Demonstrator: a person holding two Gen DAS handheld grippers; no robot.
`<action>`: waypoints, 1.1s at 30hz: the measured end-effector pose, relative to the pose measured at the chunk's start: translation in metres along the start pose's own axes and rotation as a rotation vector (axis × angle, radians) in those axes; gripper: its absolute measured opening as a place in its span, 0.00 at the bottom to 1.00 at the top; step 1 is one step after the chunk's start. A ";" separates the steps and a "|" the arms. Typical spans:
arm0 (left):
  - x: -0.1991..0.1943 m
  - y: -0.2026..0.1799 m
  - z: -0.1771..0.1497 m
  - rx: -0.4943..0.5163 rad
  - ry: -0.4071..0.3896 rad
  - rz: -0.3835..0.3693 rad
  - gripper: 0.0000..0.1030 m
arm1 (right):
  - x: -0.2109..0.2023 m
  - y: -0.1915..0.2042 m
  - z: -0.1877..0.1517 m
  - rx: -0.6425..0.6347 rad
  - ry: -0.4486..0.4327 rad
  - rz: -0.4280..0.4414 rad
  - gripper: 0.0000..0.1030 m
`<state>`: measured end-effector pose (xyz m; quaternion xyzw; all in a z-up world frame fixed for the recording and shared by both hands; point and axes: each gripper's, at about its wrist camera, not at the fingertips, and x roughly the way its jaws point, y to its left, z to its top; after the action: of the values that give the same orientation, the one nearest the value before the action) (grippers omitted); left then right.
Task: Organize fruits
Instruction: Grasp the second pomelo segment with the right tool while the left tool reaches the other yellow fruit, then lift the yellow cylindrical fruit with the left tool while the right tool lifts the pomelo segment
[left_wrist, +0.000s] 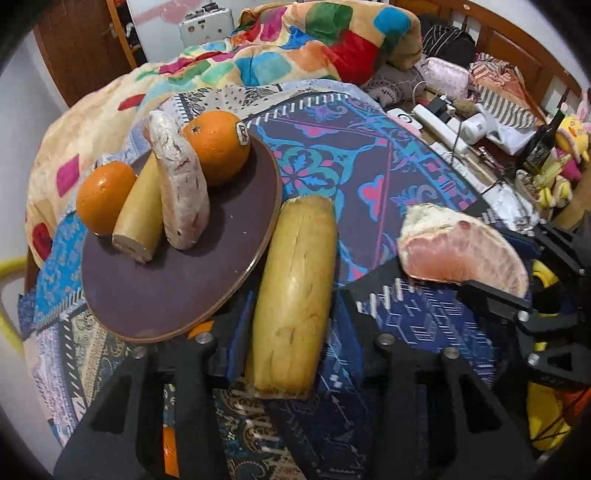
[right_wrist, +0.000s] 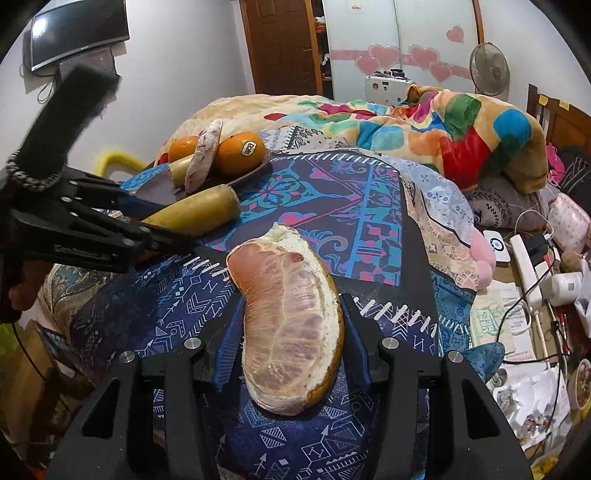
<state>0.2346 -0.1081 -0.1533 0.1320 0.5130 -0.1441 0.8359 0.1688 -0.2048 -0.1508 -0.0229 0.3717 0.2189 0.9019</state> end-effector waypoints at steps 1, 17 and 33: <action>-0.001 -0.001 -0.002 -0.003 -0.005 -0.008 0.38 | 0.000 0.001 -0.001 -0.002 0.001 0.000 0.46; -0.028 0.001 -0.041 -0.104 0.026 -0.129 0.35 | -0.005 0.012 -0.002 -0.064 0.063 0.015 0.52; -0.012 -0.007 -0.015 -0.048 -0.057 -0.093 0.36 | 0.004 0.015 0.007 -0.080 0.040 -0.015 0.44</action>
<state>0.2148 -0.1077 -0.1496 0.0837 0.4978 -0.1740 0.8455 0.1700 -0.1885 -0.1471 -0.0659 0.3802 0.2261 0.8944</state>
